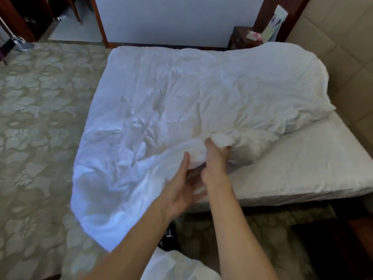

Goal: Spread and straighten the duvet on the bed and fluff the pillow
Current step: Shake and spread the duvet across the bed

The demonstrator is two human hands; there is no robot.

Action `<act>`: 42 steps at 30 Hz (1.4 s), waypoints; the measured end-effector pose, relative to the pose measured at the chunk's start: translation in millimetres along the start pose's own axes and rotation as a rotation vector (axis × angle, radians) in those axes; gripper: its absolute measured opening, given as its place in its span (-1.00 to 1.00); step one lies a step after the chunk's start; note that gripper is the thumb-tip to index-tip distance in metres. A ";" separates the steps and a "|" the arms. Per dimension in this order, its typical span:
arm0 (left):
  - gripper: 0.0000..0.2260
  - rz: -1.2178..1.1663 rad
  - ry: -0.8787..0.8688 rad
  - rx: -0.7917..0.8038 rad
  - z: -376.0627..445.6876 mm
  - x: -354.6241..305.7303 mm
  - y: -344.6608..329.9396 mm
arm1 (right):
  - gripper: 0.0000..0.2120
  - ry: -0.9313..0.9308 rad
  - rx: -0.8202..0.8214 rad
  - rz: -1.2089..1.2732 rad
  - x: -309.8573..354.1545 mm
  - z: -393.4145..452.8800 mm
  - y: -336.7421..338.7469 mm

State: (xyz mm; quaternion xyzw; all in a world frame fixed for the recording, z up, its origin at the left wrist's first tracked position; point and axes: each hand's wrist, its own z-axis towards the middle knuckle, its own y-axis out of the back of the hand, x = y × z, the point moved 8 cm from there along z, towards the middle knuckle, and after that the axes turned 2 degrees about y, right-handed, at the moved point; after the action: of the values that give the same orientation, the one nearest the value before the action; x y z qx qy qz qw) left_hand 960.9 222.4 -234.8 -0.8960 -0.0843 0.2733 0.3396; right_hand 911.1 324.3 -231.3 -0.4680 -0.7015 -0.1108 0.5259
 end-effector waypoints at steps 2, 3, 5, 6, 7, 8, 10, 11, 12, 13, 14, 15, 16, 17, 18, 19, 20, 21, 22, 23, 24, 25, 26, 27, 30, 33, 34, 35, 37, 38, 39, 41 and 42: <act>-0.35 -0.083 -0.022 -0.052 19.6 -13.7 -21.1 | -0.44 0.038 0.129 -0.225 -7.6 0.5 -10.5; -0.45 -0.102 -0.067 -0.106 31.9 -24.8 -21.3 | -0.45 0.029 0.183 -0.331 -13.2 3.0 -13.1; -0.61 -0.151 -0.154 -0.215 53.3 -44.8 -17.3 | -0.56 0.008 0.203 -0.376 -21.5 21.7 -12.4; -0.65 -0.222 -0.173 -0.281 62.3 -49.7 -10.5 | -0.66 -0.018 0.185 -0.328 -23.6 30.8 -10.8; -0.70 -0.266 -0.206 -0.354 67.9 -54.9 -1.0 | -0.73 -0.047 0.142 -0.278 -26.2 41.1 -4.9; -0.75 -0.291 -0.236 -0.420 70.0 -58.3 7.8 | -0.76 -0.065 0.078 -0.242 -26.7 50.4 2.0; -0.75 -0.370 -0.273 -0.474 67.6 -61.3 14.7 | -0.72 -0.124 -0.035 -0.266 -32.0 74.2 22.5; -0.72 -0.403 -0.299 -0.453 70.2 -61.5 15.1 | -0.65 -0.147 -0.075 -0.299 -35.8 89.0 34.3; -0.69 -0.415 -0.314 -0.455 69.2 -59.8 15.9 | -0.54 -0.166 -0.098 -0.342 -37.2 102.6 45.5; -0.67 -0.425 -0.325 -0.450 68.6 -58.7 14.6 | -0.40 -0.187 -0.125 -0.436 -37.7 117.5 60.6; -0.68 -0.418 -0.313 -0.447 69.1 -53.9 15.3 | -0.27 -0.202 -0.149 -0.525 -36.0 131.1 75.7; -0.69 -0.441 -0.291 -0.409 74.2 -46.3 16.2 | -0.19 -0.236 -0.143 -0.587 -32.1 140.6 86.0; -0.72 -0.446 -0.269 -0.393 75.9 -38.8 15.7 | -0.10 -0.268 -0.110 -0.611 -32.1 151.0 94.6; -0.73 -0.432 -0.237 -0.387 75.3 -30.2 10.7 | 0.02 -0.304 -0.059 -0.627 -34.1 160.6 99.1; -0.67 -0.391 -0.232 -0.418 74.9 -21.2 10.0 | 0.15 -0.337 0.006 -0.672 -36.3 168.8 98.5; -0.58 -0.343 -0.255 -0.398 73.7 -14.8 2.4 | 0.24 -0.367 0.077 -0.725 -39.5 174.0 95.6; -0.52 -0.289 -0.287 -0.383 72.4 -9.0 -10.0 | 0.29 -0.397 0.156 -0.785 -47.3 181.0 93.6; -0.48 -0.241 -0.320 -0.395 68.7 -4.8 -24.2 | 0.31 -0.425 0.241 -0.832 -54.4 183.2 88.6; -0.43 -0.221 -0.357 -0.410 64.7 -0.9 -36.9 | 0.31 -0.443 0.322 -0.889 -59.4 182.5 83.5; -0.39 -0.219 -0.395 -0.444 63.1 4.7 -43.1 | 0.27 -0.456 0.384 -0.938 -62.5 183.0 82.0; -0.36 -0.246 -0.419 -0.466 63.2 13.4 -44.3 | 0.16 -0.466 0.420 -0.977 -60.1 183.4 84.5; -0.36 -0.288 -0.435 -0.486 65.6 24.2 -39.8 | 0.01 -0.486 0.433 -1.005 -57.4 186.6 91.5; -0.39 -0.363 -0.438 -0.511 68.5 37.1 -32.1 | -0.14 -0.498 0.416 -1.036 -55.2 194.0 104.6; -0.41 -0.424 -0.436 -0.551 69.4 50.6 -22.6 | -0.25 -0.501 0.381 -1.065 -50.6 201.3 120.1; -0.64 -0.483 -0.400 -0.531 61.8 79.6 -17.1 | -0.46 -0.526 0.260 -0.916 -40.3 212.4 170.8; -0.75 -0.616 -0.458 -0.392 48.3 93.7 -31.6 | -0.70 -0.604 0.197 -0.679 -34.5 194.1 214.0; -0.78 -0.665 -0.450 -0.385 44.8 101.5 -33.7 | -0.75 -0.593 0.185 -0.631 -29.2 187.3 226.3; -0.82 -0.710 -0.438 -0.409 42.7 111.0 -32.9 | -0.78 -0.560 0.182 -0.605 -20.7 181.6 236.5; -0.79 -0.741 -0.420 -0.464 37.2 127.6 -34.7 | -0.79 -0.447 0.168 -0.613 1.0 173.7 255.3; -0.73 -0.709 -0.415 -0.483 33.2 134.1 -37.8 | -0.78 -0.382 0.150 -0.634 15.3 169.5 264.5; -0.66 -0.660 -0.419 -0.515 28.7 140.4 -41.4 | -0.78 -0.318 0.132 -0.656 29.6 165.5 273.5; -0.57 -0.573 -0.462 -0.574 16.7 153.1 -45.0 | -0.78 -0.209 0.111 -0.691 56.1 152.4 291.0; -0.56 -0.561 -0.491 -0.587 9.0 161.4 -41.9 | -0.78 -0.172 0.115 -0.702 66.0 141.1 298.5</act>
State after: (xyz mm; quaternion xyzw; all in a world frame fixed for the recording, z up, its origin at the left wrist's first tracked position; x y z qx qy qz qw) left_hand 1092.4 313.5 -282.8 -0.8057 -0.4744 0.3394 0.1029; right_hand 1051.8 611.7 -335.9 -0.1759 -0.8663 -0.2051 0.4202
